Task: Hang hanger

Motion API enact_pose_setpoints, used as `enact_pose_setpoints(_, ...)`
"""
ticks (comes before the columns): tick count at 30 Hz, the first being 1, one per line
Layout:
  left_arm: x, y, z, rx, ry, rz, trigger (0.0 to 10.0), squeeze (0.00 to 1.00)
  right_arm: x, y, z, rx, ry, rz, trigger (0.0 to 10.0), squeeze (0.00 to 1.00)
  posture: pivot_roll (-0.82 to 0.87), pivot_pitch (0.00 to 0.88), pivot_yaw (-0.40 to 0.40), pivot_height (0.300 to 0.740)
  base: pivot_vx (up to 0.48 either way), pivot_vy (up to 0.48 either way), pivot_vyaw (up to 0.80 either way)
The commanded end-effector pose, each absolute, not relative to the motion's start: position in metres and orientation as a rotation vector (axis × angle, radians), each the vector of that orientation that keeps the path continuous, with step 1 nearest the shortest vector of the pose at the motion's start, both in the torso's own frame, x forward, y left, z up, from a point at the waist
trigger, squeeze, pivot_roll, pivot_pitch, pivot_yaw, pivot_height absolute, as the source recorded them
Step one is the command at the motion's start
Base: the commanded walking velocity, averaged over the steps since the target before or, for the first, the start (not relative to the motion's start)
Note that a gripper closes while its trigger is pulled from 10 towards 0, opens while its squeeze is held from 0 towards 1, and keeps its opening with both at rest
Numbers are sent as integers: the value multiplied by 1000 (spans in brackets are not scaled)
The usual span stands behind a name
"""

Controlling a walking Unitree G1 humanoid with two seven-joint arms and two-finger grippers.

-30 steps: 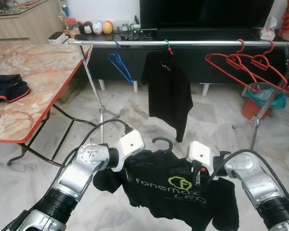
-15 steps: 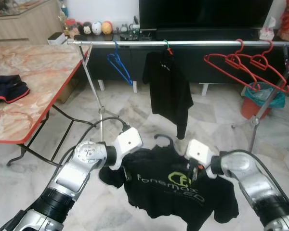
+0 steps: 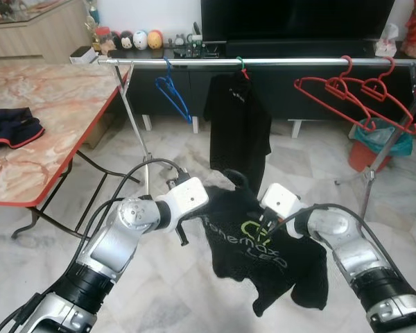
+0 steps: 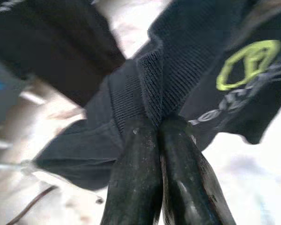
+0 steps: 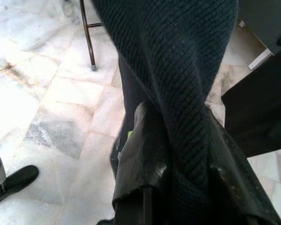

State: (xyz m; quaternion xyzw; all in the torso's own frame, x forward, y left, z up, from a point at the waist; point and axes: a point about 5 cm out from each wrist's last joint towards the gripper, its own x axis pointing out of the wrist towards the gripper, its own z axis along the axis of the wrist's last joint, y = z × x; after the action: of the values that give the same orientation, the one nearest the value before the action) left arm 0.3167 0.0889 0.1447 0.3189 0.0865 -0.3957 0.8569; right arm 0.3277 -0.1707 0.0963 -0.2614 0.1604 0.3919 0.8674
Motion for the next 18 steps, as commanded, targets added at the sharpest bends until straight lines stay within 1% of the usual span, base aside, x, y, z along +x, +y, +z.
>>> enact_pose_setpoints(1, 328, 107, 146, 730, 207, -675, 0, 0, 333, -184, 104, -549, 327, 753, 10000, 0, -2, 0, 75, 719, 0, 0, 0)
enact_pose_setpoints(2, 333, 108, 151, 727, 178, -603, 0, 0, 332, -184, 101, -548, 338, 757, 10000, 0, -2, 0, 75, 719, 0, 0, 0)
enact_pose_setpoints(3, 333, 108, 151, 727, 178, -603, 0, 0, 332, -184, 101, -548, 338, 757, 10000, 0, -2, 0, 75, 719, 0, 0, 0)
enact_pose_setpoints(4, 338, 111, 156, 775, 151, -513, 0, 0, 332, -185, 98, -559, 353, 753, 10000, 0, 3, 0, 73, 719, 0, 0, 0)
enact_pose_setpoints(9, 345, 120, 165, 891, 110, -341, 0, 0, 331, -186, 94, -555, 377, 749, 10000, 0, 5, 0, 73, 719, 0, 0, 0)
enact_pose_setpoints(10, 348, 126, 169, 907, 87, -263, 0, 0, 330, -185, 92, -544, 392, 762, 10000, 0, 2, 0, 72, 719, 0, 0, 0)
enact_pose_setpoints(15, 351, 134, 180, 968, 39, -187, 0, 0, 330, -188, 89, -554, 406, 741, 10000, 0, 5, 0, 73, 719, 0, 0, 0)
enact_pose_setpoints(17, 351, 134, 180, 990, 38, -194, 0, 0, 331, -189, 88, -558, 411, 730, 10000, 0, 7, 0, 73, 719, 0, 0, 0)
enact_pose_setpoints(18, 348, 131, 178, 984, 52, -236, 0, 0, 332, -189, 88, -559, 413, 718, 10000, 0, 8, 0, 73, 719, 0, 0, 0)
